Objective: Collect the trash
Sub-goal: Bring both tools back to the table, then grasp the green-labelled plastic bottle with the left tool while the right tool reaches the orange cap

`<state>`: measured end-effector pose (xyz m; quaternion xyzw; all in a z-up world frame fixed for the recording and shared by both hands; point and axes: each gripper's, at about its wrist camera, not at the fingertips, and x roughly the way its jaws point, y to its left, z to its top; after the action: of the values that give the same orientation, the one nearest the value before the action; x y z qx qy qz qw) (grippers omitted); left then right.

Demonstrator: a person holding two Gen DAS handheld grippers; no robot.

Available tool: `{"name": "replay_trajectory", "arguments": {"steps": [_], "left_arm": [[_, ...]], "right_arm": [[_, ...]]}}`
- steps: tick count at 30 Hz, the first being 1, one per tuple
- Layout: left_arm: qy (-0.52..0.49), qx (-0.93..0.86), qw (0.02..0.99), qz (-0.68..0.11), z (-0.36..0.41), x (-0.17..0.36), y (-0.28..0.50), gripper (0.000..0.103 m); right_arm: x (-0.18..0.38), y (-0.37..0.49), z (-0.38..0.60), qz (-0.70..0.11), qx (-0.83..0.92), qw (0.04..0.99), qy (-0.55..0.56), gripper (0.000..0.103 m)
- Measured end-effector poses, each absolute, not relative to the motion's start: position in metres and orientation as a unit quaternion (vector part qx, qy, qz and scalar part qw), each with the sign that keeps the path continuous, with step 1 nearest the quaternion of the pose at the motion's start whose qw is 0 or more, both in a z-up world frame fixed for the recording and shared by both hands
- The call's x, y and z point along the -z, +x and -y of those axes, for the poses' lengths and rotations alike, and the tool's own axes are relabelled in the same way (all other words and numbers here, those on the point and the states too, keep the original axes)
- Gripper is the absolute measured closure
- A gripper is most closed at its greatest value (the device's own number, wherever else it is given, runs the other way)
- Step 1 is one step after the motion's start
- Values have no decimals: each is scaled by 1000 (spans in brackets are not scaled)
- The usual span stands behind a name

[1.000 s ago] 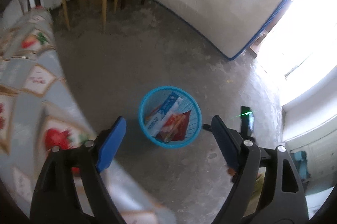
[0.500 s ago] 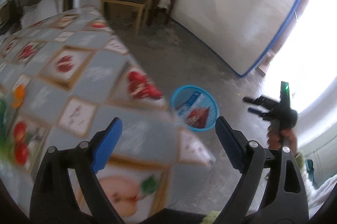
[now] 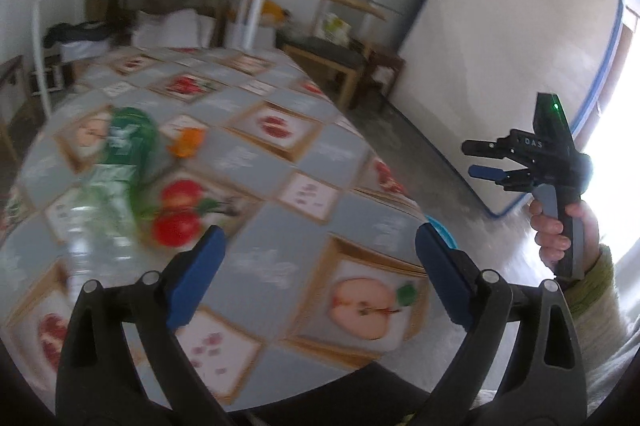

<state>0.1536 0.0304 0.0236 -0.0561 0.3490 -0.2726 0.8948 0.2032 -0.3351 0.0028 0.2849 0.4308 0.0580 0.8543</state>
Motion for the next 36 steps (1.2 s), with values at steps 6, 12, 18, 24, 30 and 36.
{"name": "replay_trajectory", "arguments": {"steps": [6, 12, 18, 24, 30, 36], "left_arm": [[-88, 204, 920, -324, -90, -30, 149, 10], [-112, 139, 928, -327, -142, -23, 153, 10], [-141, 107, 927, -331, -175, -12, 153, 10], [-154, 93, 925, -334, -190, -5, 158, 10], [-164, 91, 922, -339, -197, 0, 164, 10], [-174, 93, 915, -351, -196, 4, 177, 10]], "right_arm": [[-3, 268, 235, -472, -142, 834, 248, 28], [14, 343, 141, -505, -177, 822, 197, 36], [39, 401, 92, -527, -163, 820, 153, 53], [59, 427, 67, -544, -147, 819, 105, 72], [65, 424, 56, -539, -156, 825, 75, 89], [59, 405, 53, -529, -161, 832, 39, 94]]}}
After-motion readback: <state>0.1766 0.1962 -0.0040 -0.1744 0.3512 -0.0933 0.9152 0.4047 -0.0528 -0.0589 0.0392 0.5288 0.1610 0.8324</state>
